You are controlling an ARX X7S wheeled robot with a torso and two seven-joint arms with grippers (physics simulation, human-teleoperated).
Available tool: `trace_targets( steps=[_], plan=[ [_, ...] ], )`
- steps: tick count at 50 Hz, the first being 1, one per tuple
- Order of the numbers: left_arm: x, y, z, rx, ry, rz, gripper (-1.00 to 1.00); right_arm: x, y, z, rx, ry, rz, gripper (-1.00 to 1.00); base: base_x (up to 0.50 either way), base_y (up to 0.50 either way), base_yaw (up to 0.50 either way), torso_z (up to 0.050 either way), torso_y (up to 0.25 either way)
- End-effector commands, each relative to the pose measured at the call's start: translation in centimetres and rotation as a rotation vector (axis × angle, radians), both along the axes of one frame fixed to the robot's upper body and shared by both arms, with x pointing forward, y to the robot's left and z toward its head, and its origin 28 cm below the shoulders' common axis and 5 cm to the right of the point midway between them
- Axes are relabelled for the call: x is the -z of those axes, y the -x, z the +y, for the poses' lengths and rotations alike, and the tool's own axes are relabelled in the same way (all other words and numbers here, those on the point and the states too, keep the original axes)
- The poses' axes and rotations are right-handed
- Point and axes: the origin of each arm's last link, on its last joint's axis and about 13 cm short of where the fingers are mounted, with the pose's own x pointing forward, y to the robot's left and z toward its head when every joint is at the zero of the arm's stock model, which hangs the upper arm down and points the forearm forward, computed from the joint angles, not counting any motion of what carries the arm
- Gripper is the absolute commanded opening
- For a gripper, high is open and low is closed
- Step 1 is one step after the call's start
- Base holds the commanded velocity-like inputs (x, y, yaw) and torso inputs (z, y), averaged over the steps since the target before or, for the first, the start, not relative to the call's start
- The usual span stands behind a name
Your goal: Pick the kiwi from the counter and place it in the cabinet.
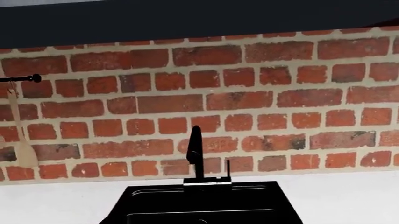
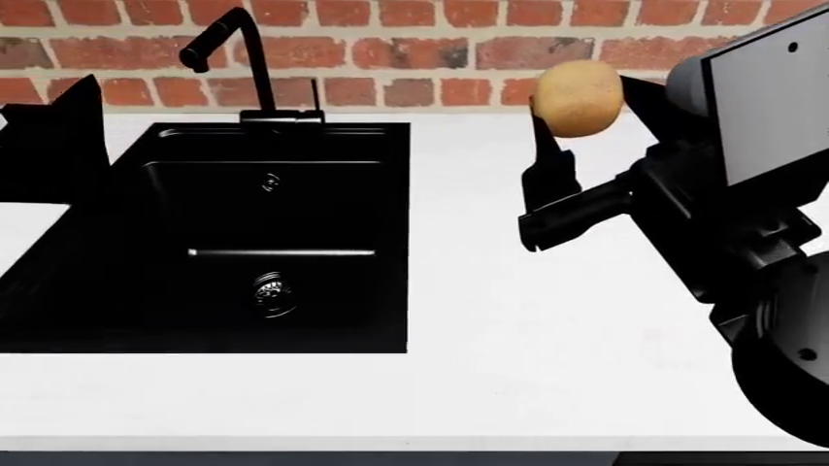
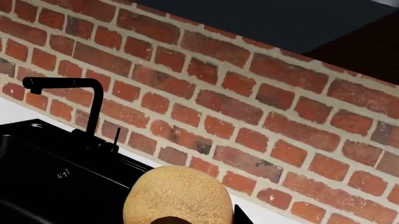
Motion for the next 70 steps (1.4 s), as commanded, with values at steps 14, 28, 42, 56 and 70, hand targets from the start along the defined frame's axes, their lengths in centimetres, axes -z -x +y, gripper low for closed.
trace_targets(
  steps=[14, 28, 42, 56, 70],
  plan=[
    [0.0, 0.0, 0.1, 0.001, 0.008, 0.000, 1.00, -0.2, -0.3, 0.2, 0.000, 0.027, -0.022, -1.00, 0.00, 0.50, 0.00, 0.000, 0.000],
    [-0.1, -0.1, 0.0, 0.003, 0.008, -0.001, 1.00, 0.0, -0.5, 0.1, 0.002, 0.032, -0.026, -1.00, 0.01, 0.50, 0.00, 0.000, 0.000],
    [0.0, -0.1, 0.0, 0.003, 0.008, -0.003, 1.00, 0.0, -0.2, 0.0, 0.003, 0.027, -0.041, -1.00, 0.26, 0.40, 0.00, 0.000, 0.000],
    [-0.1, -0.1, 0.0, 0.004, 0.009, -0.005, 1.00, -0.1, -0.1, -0.1, 0.006, 0.029, -0.050, -1.00, 0.21, 0.18, 0.00, 0.000, 0.000],
    [-0.1, -0.1, 0.1, 0.003, 0.012, -0.006, 1.00, -1.4, 0.2, 0.1, -0.002, 0.016, -0.084, -1.00, 0.08, 0.03, 0.00, 0.000, 0.001]
  ],
)
